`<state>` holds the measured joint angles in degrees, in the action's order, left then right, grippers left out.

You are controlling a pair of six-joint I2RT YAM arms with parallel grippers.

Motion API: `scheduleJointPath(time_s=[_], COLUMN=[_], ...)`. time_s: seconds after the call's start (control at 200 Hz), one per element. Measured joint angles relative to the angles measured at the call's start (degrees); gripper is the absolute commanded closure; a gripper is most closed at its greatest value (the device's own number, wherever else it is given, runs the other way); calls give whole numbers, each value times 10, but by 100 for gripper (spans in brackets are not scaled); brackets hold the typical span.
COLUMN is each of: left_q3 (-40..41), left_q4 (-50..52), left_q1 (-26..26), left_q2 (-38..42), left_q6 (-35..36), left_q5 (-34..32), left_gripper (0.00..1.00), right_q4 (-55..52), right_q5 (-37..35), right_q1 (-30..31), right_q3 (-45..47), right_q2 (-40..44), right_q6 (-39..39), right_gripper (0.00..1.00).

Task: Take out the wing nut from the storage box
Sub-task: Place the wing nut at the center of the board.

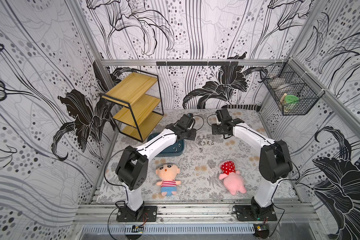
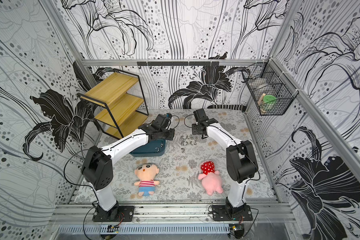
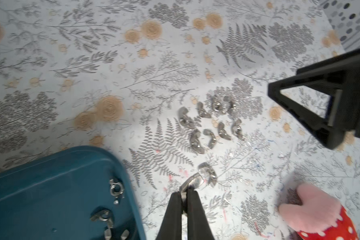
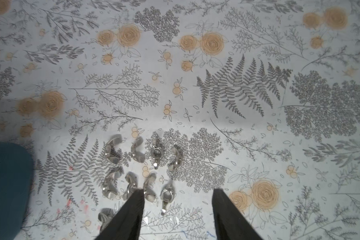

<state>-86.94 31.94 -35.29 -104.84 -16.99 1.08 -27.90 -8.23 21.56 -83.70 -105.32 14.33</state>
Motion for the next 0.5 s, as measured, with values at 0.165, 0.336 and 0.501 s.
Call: scheduleJointPath(time_s=[0.165, 0.336, 0.501], left_q3=[-38, -53, -72], left_q4=[-1, -2, 5], left_q1=[-48, -83, -104], left_q2=[-38, -89, -143], left_q6=[-11, -33, -59], left_q5=[0, -1, -27], left_gripper=[94, 93, 92], right_q4=[6, 14, 17], right_q5=[-9, -24, -33], right_q1=[-32, -69, -84], right_q3=[39, 67, 75], right_q2=[16, 30, 35], right_q6=[16, 28, 31], right_gripper=[41, 41, 41])
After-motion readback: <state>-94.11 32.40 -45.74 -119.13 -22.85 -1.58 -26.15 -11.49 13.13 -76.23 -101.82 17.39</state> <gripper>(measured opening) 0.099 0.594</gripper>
